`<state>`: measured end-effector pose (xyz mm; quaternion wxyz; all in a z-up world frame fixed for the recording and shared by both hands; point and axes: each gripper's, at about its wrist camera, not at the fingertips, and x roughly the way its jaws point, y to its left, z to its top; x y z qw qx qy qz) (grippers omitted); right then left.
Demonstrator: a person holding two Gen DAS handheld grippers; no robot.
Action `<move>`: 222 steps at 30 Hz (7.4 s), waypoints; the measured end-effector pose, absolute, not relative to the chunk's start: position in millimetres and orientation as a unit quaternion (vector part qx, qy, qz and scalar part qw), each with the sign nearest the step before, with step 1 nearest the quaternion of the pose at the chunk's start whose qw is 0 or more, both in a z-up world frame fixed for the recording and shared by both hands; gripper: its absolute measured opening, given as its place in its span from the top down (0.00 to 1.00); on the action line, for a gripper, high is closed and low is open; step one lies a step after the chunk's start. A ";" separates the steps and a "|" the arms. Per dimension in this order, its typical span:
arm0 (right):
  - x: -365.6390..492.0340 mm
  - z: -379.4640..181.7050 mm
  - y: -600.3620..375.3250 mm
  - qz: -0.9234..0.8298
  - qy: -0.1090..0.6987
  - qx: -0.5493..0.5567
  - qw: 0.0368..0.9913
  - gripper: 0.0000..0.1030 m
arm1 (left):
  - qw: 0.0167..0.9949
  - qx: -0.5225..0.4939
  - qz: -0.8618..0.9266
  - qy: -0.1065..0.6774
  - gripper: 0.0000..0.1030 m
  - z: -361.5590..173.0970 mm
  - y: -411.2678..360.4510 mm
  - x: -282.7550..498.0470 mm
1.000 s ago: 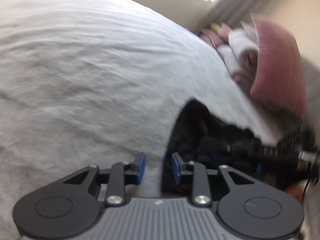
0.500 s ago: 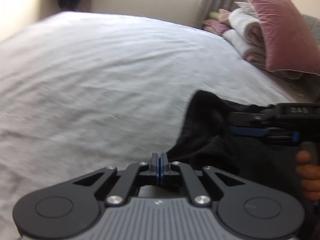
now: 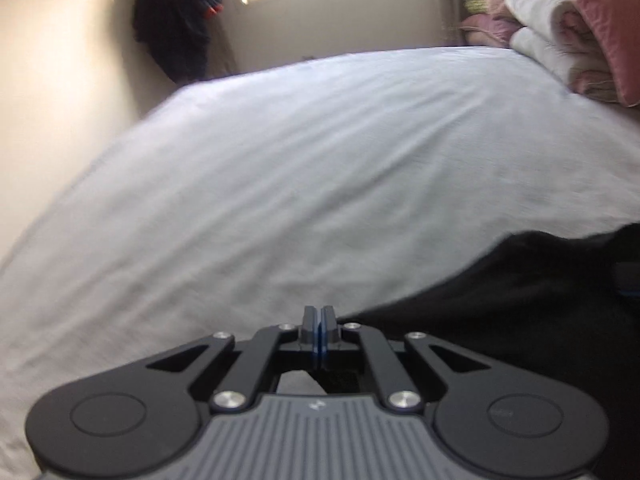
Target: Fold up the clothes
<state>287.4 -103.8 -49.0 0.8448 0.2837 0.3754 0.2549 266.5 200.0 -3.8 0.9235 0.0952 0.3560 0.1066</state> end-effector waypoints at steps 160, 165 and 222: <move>-72.1 -18.4 -246.3 0.054 0.393 0.093 0.913 0.36 | 0.902 0.003 -0.185 0.391 0.39 -22.4 90.6 -43.5; -110.1 -28.0 -264.0 0.049 0.393 0.099 0.913 0.35 | 0.897 0.036 -0.173 0.404 0.39 -30.4 95.8 -71.1; 177.1 -49.3 -356.5 -0.006 0.303 0.067 0.951 0.81 | 0.877 -0.057 -0.267 0.394 0.38 -23.7 -134.3 231.8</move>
